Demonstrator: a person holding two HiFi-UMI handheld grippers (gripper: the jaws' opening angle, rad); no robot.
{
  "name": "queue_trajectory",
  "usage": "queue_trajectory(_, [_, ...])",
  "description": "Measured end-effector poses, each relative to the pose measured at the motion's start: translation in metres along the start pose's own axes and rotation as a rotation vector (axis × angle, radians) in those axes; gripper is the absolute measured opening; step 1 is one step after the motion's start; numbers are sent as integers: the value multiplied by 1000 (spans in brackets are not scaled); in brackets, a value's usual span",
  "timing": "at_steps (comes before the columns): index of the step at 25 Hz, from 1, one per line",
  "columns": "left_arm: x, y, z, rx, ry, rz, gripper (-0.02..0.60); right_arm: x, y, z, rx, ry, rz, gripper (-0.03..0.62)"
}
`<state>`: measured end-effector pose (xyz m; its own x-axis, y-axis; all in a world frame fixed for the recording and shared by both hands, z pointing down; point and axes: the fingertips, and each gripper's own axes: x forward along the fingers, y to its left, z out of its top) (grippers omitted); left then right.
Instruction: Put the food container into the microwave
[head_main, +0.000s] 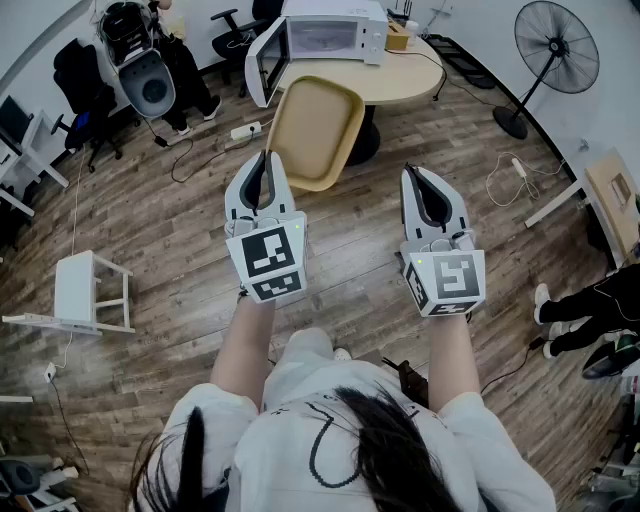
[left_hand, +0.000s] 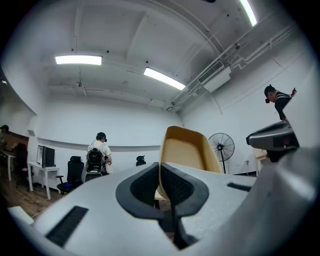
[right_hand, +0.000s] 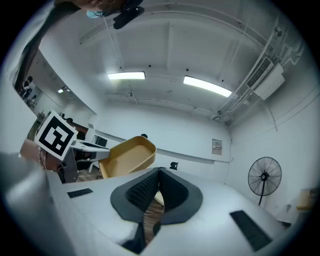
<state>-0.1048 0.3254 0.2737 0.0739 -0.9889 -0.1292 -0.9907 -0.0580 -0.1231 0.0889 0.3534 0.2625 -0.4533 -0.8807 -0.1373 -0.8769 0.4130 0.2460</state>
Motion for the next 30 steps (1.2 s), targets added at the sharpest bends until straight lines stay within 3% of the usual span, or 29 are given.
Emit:
queue_trajectory(7, [9, -11, 6, 23, -22, 18, 18, -1, -21, -4, 7, -13, -10, 28])
queue_trajectory(15, [54, -11, 5, 47, -68, -8, 18, 32, -52, -25, 26, -10, -44, 28])
queue_trajectory(21, [114, 9, -10, 50, -70, -2, 18, 91, -72, -43, 34, -5, -59, 28])
queue_trajectory(30, [239, 55, -30, 22, -61, -18, 18, 225, -90, -56, 17, -4, -65, 28])
